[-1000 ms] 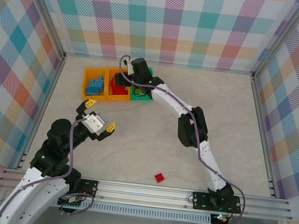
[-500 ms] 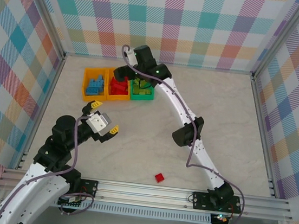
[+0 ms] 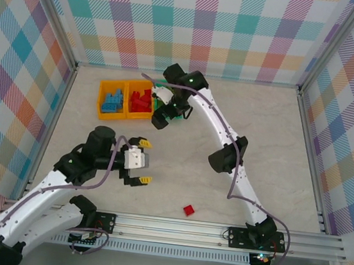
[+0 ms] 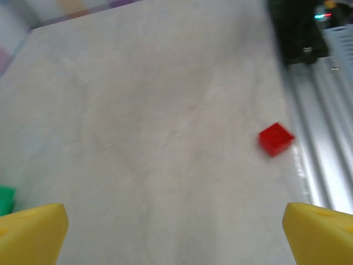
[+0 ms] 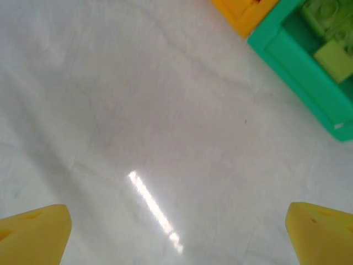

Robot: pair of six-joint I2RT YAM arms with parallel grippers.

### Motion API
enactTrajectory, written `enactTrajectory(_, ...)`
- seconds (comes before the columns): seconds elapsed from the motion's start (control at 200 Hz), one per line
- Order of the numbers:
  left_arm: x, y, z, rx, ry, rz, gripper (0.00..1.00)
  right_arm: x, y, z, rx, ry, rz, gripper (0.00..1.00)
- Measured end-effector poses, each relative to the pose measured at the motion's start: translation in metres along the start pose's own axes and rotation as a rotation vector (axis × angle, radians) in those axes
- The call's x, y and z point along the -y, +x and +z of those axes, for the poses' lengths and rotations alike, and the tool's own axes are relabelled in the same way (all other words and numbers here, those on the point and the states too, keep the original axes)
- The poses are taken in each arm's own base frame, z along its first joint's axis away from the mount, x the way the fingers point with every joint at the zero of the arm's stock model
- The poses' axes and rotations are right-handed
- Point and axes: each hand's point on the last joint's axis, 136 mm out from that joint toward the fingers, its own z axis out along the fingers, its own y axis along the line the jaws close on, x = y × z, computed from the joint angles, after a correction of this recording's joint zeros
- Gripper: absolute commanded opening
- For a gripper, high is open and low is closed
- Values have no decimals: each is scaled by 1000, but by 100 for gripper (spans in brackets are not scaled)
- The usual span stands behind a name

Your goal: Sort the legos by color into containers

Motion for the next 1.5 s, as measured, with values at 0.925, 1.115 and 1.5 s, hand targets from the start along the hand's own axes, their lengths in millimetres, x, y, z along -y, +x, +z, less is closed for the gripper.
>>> enactTrajectory(0.925, 111, 6, 148, -280, 183, -222, 100, -61, 238, -114, 338, 96, 413, 100)
enactTrajectory(1.115, 115, 27, 166, -368, 86, -347, 100, -33, 246, -126, 417, 219, 585, 100)
enactTrajectory(1.5, 119, 66, 197, -491, -43, -429, 62, -16, 253, -128, 476, 267, 700, 100)
